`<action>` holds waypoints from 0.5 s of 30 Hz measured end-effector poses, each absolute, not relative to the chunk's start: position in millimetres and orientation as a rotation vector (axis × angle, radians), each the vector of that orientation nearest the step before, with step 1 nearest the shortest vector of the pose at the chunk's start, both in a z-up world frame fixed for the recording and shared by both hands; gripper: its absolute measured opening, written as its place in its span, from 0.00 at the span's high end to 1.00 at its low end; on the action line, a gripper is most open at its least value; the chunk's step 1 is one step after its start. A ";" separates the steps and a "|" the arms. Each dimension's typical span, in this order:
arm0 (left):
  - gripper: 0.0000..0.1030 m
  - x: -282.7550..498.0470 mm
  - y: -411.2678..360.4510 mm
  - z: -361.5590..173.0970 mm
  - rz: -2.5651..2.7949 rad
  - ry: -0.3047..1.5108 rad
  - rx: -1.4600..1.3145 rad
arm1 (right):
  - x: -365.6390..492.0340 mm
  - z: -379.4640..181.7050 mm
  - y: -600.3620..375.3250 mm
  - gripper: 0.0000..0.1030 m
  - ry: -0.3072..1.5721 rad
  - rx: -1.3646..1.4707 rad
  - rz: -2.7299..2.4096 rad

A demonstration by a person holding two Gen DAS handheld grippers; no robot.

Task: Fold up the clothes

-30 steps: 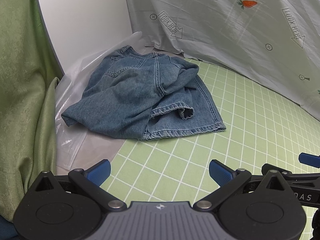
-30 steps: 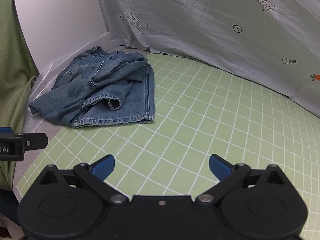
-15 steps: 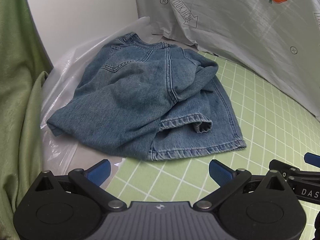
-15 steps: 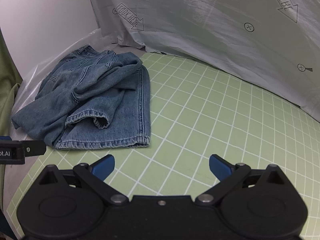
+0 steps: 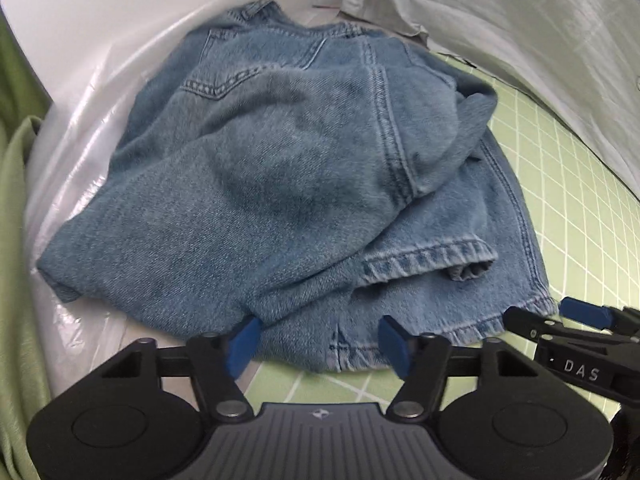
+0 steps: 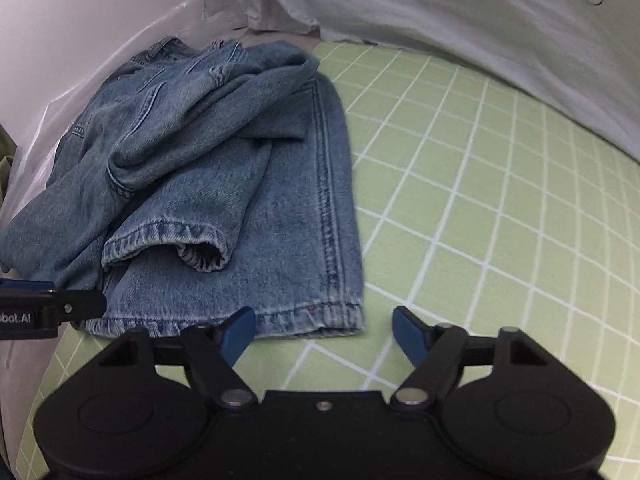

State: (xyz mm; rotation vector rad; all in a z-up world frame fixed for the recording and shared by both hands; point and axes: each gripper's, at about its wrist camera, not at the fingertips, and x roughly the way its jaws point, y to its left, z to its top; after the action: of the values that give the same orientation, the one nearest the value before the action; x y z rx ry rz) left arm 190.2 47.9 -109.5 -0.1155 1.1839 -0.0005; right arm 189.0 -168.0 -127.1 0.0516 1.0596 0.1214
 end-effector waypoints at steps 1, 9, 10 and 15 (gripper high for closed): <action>0.45 193.0 49.9 -112.1 0.000 1.190 -0.126 | 189.0 -127.2 -166.6 0.33 1.049 0.050 0.124; 0.56 193.9 55.9 -109.3 0.027 1.193 -0.155 | 171.3 -121.6 -174.9 0.82 0.998 0.070 0.216; 0.56 189.8 54.1 -105.5 0.027 1.183 -0.153 | 166.4 -119.8 -176.4 0.83 0.985 0.058 0.216; 0.56 167.5 33.9 -87.9 0.012 1.137 -0.161 | 135.3 -103.8 -200.5 0.83 0.927 0.053 0.157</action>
State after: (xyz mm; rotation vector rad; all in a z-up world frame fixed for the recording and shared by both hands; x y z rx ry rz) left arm 167.5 33.9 -87.9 -0.1608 1.1368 0.0118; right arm 135.3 -200.5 -103.8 0.0531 0.9270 0.1568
